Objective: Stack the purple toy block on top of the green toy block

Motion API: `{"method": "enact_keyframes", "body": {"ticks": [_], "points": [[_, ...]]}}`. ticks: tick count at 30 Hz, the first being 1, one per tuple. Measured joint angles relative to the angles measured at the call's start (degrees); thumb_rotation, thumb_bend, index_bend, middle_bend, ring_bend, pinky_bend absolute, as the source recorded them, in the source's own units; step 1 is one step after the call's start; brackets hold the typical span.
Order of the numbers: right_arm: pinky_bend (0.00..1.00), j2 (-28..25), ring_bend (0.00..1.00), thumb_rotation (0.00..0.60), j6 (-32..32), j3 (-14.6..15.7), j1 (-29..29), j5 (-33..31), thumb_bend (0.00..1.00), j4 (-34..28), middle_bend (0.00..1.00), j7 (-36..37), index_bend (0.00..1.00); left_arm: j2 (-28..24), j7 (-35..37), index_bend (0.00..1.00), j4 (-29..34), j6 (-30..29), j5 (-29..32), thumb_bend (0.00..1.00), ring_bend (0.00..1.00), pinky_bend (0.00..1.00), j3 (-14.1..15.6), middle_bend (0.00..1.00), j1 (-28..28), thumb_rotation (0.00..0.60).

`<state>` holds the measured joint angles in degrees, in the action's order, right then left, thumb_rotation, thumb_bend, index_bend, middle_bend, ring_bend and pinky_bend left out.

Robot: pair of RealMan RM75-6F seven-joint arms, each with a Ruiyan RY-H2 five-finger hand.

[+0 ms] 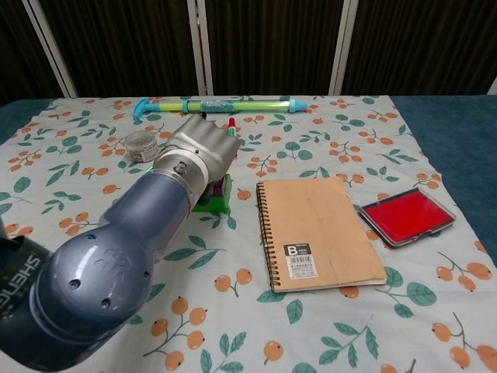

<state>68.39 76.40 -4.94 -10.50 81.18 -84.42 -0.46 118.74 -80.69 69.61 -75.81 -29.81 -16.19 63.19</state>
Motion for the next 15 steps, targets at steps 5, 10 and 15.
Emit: {"method": "enact_keyframes", "body": {"ticks": [5,10,15], "points": [[0.00,0.0,0.09,0.600,0.1,0.0,0.0,0.0,0.22,0.0,0.06,0.0,0.02,0.1,-0.7,0.51,-0.6,0.0,-0.1,0.33,0.14,0.00,0.4,0.48,-0.5,0.600],[0.00,0.0,0.09,0.600,0.0,0.0,0.0,0.1,0.22,0.0,0.06,0.0,0.02,0.0,-1.1,0.45,-1.0,0.2,-0.4,0.32,0.11,0.00,0.7,0.41,-1.0,0.600],[0.00,0.1,0.09,0.600,-0.2,0.1,-0.2,0.1,0.22,0.1,0.06,-0.1,0.02,-0.4,-1.1,0.33,-0.7,0.2,-1.4,0.32,0.04,0.00,0.7,0.25,-1.2,0.600]]}}
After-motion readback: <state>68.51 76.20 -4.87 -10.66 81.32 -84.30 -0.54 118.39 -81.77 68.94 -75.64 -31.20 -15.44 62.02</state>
